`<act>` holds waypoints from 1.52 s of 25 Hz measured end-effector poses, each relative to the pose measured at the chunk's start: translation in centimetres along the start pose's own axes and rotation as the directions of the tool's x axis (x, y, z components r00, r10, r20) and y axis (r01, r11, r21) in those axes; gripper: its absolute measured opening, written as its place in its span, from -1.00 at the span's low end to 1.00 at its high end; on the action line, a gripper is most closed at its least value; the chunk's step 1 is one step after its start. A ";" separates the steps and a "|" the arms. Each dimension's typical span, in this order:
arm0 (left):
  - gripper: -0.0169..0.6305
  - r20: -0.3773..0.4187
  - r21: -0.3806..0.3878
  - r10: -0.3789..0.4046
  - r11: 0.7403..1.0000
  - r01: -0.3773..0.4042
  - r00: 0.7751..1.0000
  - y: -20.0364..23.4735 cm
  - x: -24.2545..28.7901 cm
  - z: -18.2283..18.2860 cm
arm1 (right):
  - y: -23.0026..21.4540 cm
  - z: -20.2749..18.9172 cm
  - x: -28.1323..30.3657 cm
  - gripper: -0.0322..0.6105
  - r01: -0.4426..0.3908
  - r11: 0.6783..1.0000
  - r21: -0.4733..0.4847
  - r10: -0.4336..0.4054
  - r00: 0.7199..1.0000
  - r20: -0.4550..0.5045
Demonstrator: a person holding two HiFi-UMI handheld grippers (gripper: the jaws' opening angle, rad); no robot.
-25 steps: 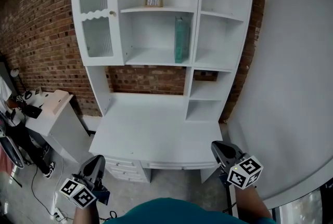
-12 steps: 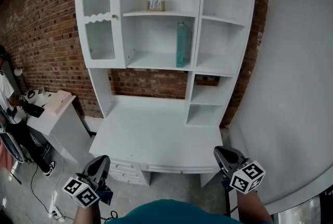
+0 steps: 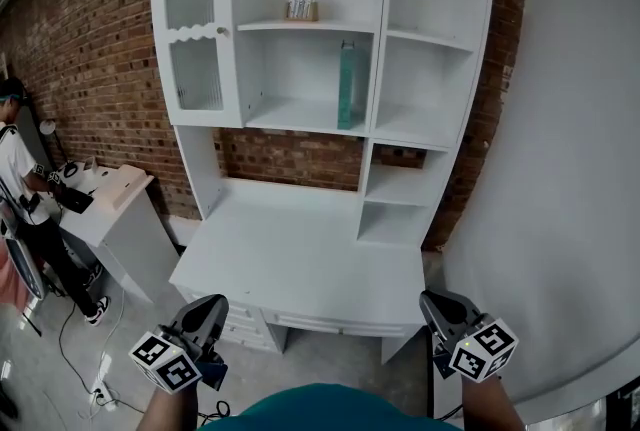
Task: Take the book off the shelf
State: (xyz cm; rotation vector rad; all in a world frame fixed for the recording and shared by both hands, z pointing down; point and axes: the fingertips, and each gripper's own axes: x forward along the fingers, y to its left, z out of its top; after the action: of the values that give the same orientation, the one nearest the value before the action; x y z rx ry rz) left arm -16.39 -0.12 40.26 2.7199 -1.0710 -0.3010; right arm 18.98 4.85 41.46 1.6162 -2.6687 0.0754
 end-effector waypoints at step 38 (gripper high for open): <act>-0.93 -0.063 -0.075 -0.326 0.944 0.322 0.943 14.8 27.7 2.6 | -13.2 3.8 20.4 -0.84 0.171 0.985 0.030 -0.172 0.985 0.022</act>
State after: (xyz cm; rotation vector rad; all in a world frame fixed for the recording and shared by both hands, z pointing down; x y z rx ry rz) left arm -6.79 -30.09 38.43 2.8176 -0.5790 -0.2747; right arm 21.23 -19.50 38.97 1.8596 -2.5441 0.0907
